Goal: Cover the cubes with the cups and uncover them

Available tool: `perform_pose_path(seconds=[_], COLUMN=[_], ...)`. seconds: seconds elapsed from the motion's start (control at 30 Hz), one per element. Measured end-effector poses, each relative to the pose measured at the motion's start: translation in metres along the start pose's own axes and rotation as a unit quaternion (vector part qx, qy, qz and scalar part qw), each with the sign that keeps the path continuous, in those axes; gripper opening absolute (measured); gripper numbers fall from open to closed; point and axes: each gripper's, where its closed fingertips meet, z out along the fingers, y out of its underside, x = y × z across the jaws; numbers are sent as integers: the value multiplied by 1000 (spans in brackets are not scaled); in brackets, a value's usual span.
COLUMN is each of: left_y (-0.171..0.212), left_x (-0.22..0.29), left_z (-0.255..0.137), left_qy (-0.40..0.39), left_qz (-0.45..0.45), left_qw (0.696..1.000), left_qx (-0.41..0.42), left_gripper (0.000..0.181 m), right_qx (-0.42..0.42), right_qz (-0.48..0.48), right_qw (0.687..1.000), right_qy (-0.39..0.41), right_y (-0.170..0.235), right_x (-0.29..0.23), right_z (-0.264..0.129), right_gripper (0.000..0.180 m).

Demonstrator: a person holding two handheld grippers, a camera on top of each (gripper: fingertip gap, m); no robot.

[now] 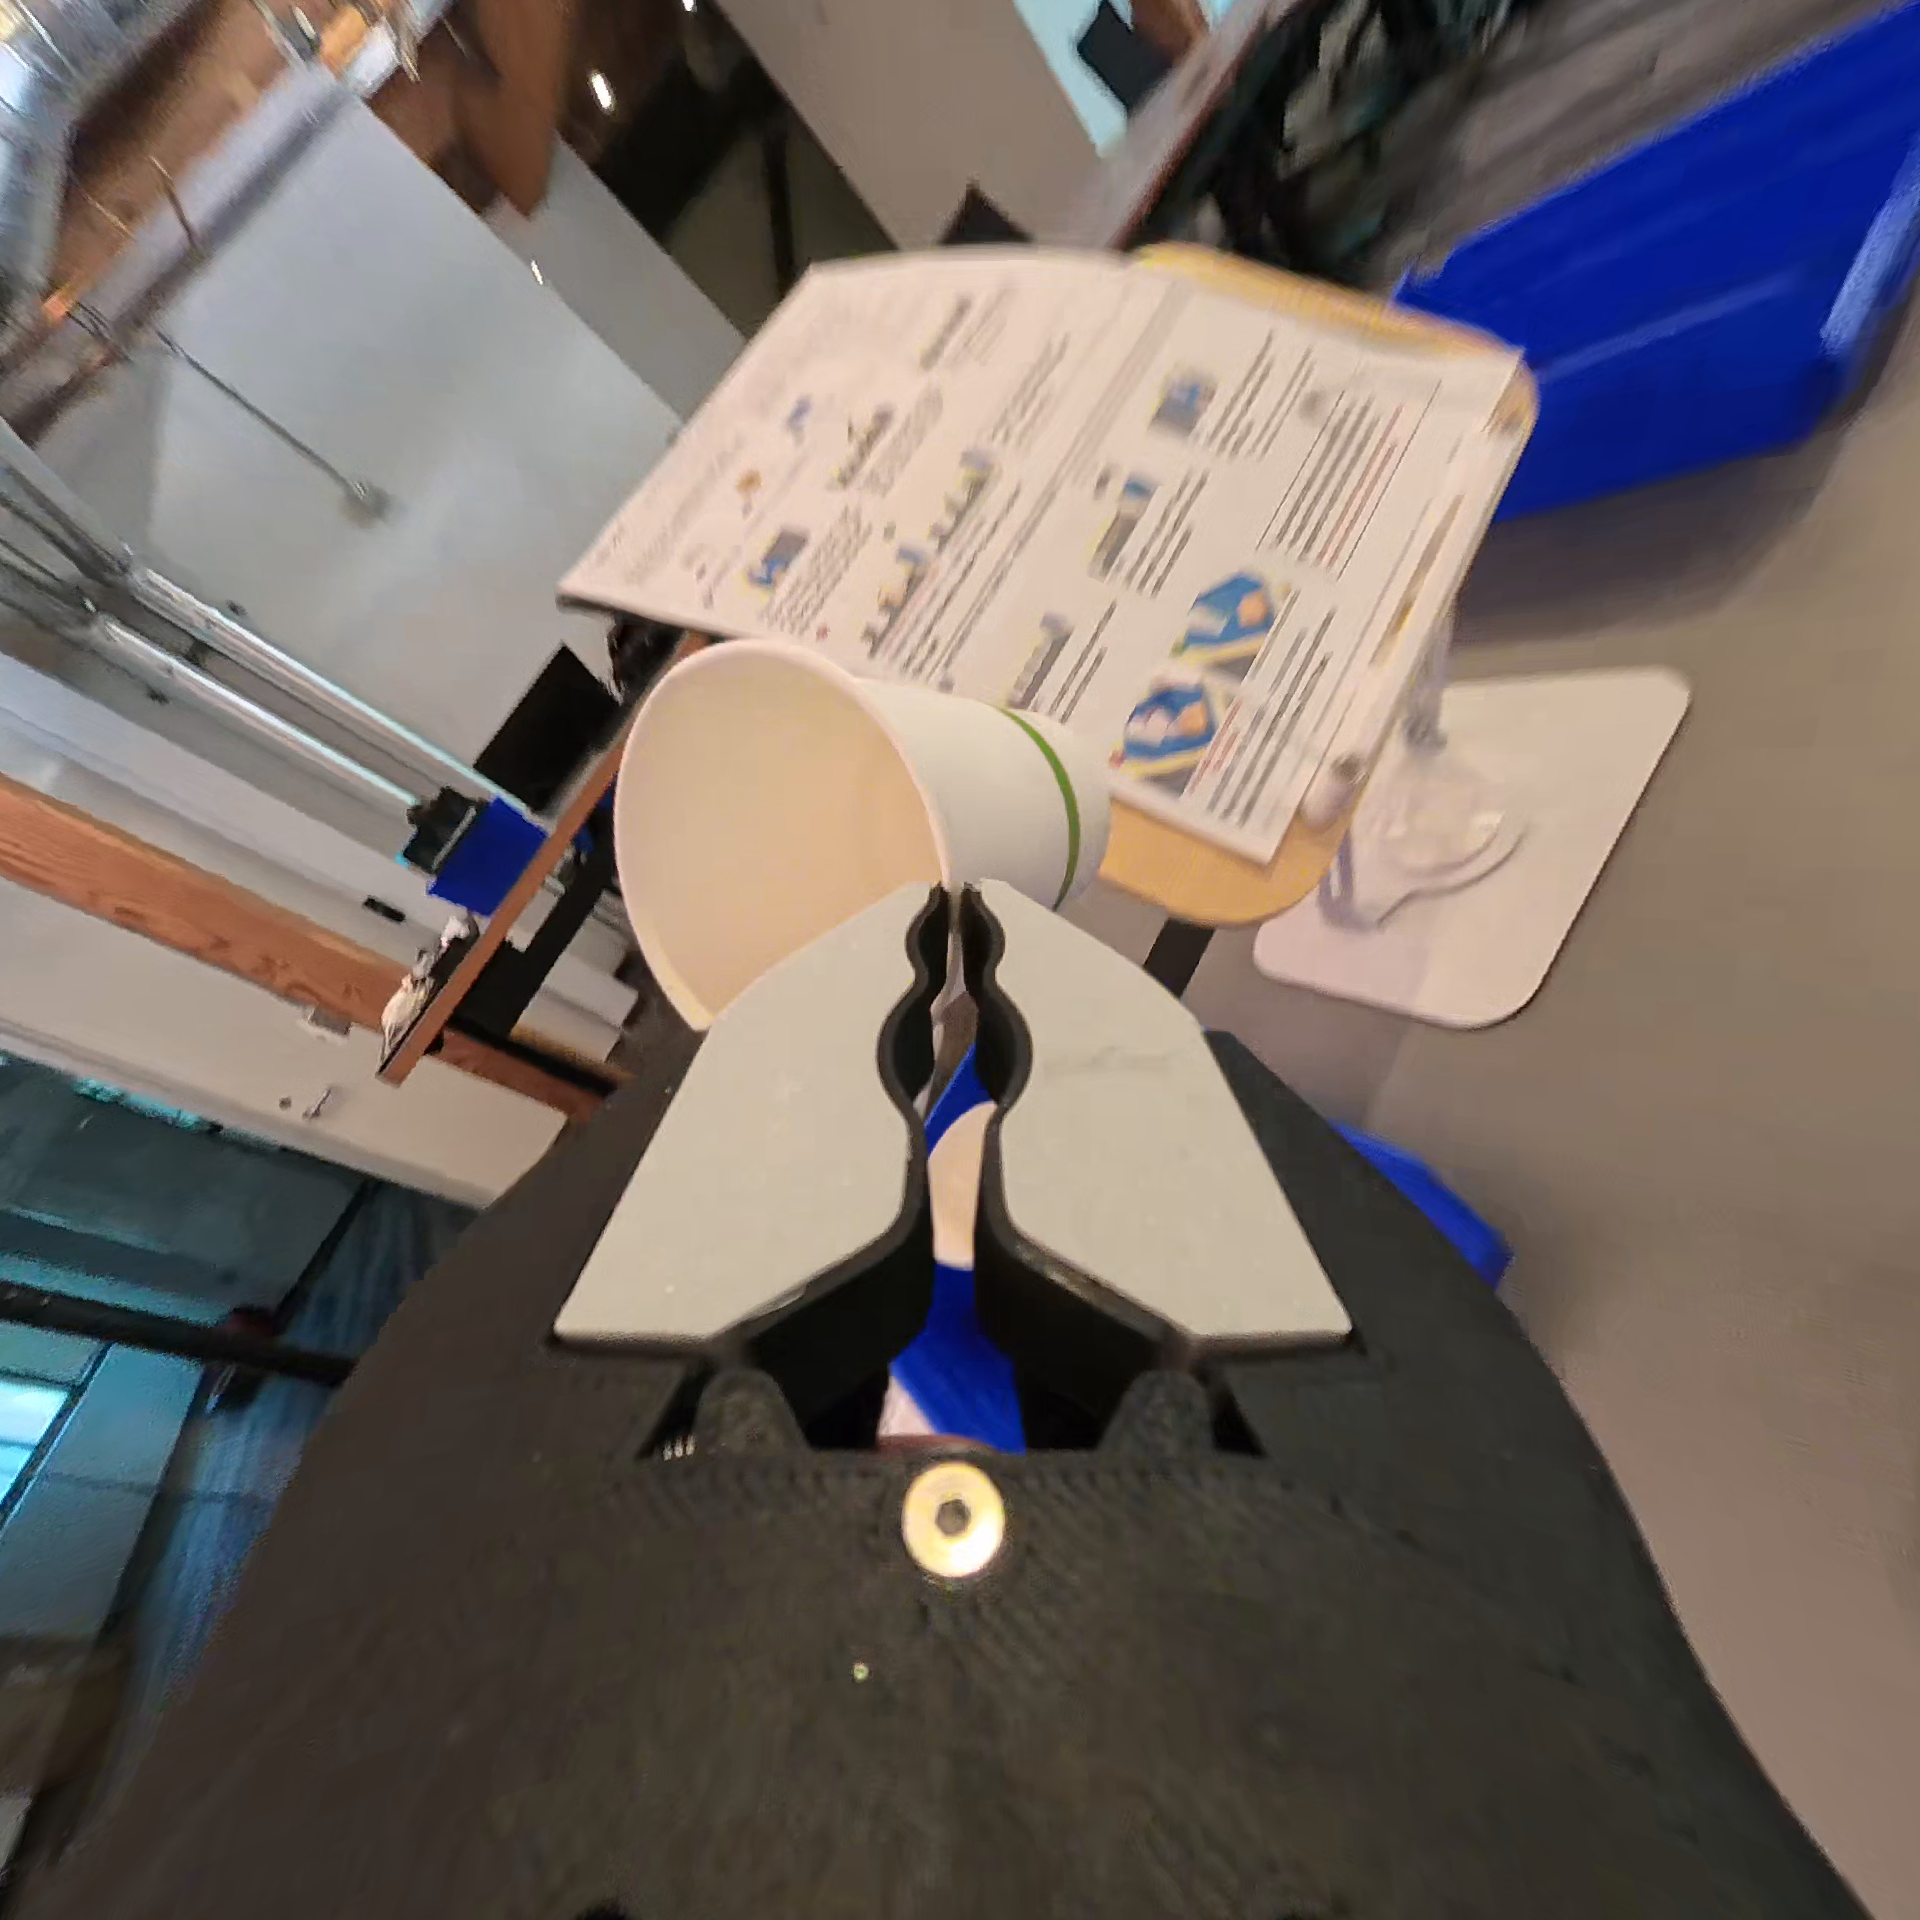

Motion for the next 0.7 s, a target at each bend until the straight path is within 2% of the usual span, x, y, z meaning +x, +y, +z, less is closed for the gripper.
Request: perform_pose_path(seconds=[0.23, 0.33, 0.43, 0.6, 0.7], left_y=[-67, -88, -98, -119, -124], left_x=[70, 97, 118, 130, 138], left_z=[-51, -71, -74, -78, -76], left_qy=[-35, -16, 9, 43, 72], left_qz=[-89, -167, -223, -279, -300], left_qw=[981, 951, 925, 889, 873], left_qx=[170, 260, 308, 360, 377], left_gripper=[3, 2, 2, 3, 3], right_qx=[109, 138, 161, 188, 199], right_qz=[22, -32, -107, -230, -272], right_qw=[992, 988, 980, 955, 940], right_qy=[-64, -56, -40, 18, 48], right_y=[-77, -117, -153, -195, -211], right_x=[-16, -20, -28, -34, -33], right_z=[21, 36, 53, 76, 81], right_gripper=[22, 27, 30, 31, 29])
